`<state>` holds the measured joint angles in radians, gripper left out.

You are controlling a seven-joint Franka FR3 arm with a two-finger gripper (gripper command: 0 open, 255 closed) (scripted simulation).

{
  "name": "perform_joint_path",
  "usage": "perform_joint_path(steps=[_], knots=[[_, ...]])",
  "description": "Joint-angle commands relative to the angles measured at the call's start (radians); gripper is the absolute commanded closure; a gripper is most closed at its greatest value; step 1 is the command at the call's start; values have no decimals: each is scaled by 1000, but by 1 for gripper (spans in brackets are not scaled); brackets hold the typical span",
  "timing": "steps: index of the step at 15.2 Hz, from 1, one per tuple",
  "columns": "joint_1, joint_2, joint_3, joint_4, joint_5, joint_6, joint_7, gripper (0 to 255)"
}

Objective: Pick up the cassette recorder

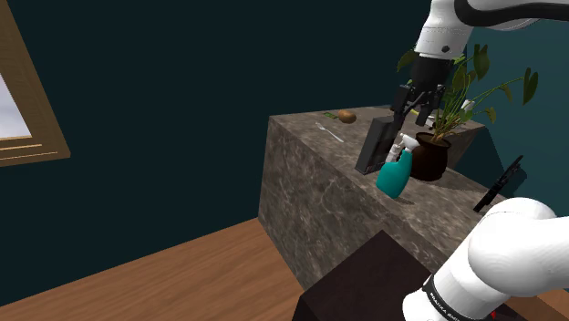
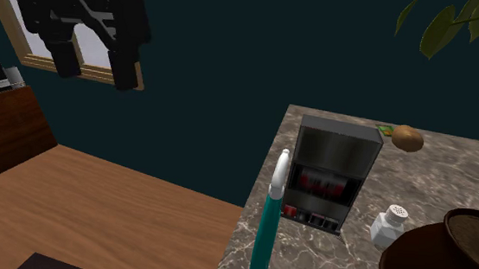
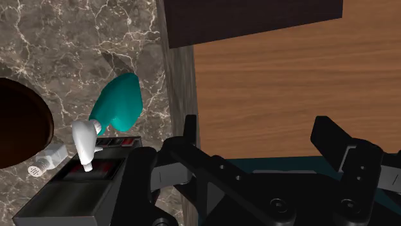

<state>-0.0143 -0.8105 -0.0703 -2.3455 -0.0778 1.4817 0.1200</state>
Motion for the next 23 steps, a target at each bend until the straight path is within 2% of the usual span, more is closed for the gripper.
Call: perform_joint_path(steps=[1,11,23], knots=[[0,0,0,0,0,0,0,0],[-121,372,-51,190,16,166,248,0],[-245,755,-166,484,72,239,491,0]])
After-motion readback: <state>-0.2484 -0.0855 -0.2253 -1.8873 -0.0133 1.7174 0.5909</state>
